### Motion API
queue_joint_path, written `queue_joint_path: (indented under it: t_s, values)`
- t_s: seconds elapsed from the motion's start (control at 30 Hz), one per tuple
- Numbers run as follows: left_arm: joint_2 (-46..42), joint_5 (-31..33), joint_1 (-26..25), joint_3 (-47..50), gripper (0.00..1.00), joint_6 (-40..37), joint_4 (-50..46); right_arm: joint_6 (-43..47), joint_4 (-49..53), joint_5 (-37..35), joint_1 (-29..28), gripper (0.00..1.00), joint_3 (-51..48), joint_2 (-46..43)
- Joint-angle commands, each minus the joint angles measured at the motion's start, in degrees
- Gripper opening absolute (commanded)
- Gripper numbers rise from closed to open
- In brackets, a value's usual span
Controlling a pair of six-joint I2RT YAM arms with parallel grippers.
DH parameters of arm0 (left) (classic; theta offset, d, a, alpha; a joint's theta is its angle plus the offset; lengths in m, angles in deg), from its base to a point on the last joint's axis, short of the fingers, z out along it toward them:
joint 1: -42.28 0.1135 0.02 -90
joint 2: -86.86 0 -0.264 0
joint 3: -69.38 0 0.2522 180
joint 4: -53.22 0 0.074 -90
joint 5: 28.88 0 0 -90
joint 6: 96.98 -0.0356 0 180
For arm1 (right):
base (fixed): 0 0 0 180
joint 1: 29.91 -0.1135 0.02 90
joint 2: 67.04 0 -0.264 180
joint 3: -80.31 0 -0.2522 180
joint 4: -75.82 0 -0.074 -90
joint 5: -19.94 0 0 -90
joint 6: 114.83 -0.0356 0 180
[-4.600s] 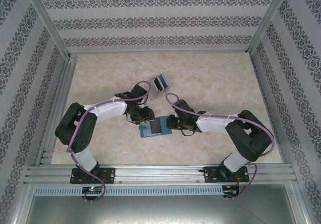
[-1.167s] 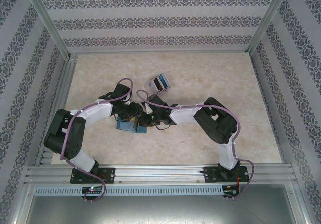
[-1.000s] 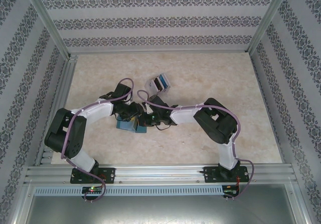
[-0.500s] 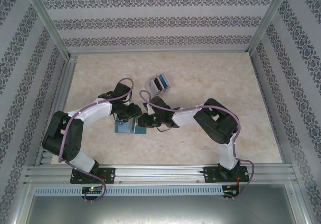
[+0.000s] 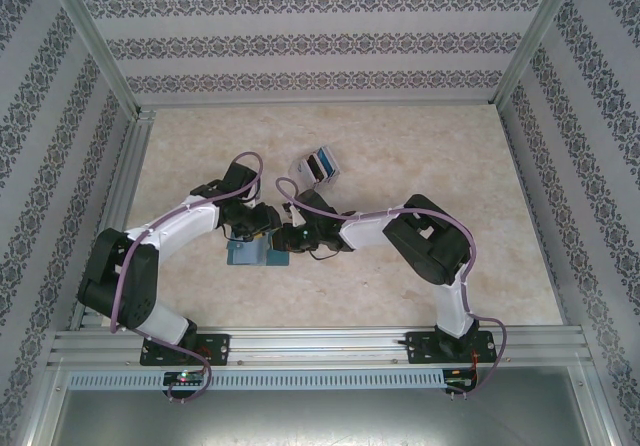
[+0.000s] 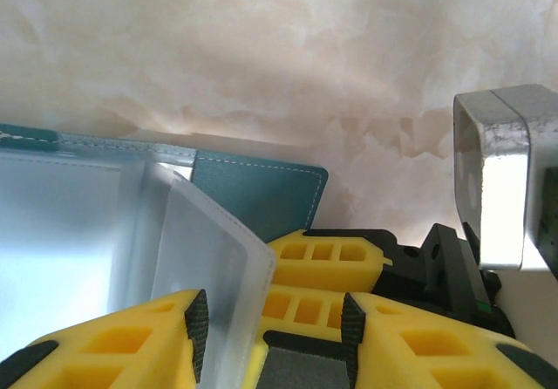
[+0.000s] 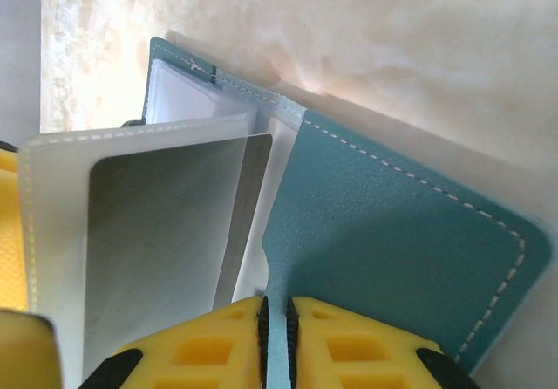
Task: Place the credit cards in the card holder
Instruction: Flip over the card slot on the card holder.
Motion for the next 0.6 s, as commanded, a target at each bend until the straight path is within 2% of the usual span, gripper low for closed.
queue_joint_path:
  t_s: [0.0, 0.17, 0.4, 0.57]
  values:
    - [2.7, -6.3, -1.2, 3.0, 0.47, 1.9, 3.0, -0.5, 5.8, -3.4, -0.4, 0.19, -4.1, 3.1]
    - [5.2, -4.8, -1.5, 3.2, 0.47, 1.3, 3.7, -0.1, 3.5, -3.7, -0.3, 0.19, -6.5, -3.1]
    - [6.9, -4.2, -1.4, 2.6, 0.47, 0.3, 3.1, 0.3, 6.5, -5.0, 1.8, 0.19, -10.0, -12.5]
    - [6.1, -4.9, -1.4, 0.9, 0.47, 0.5, 3.0, 2.0, 10.8, -5.7, 7.0, 0.19, -14.1, -21.5]
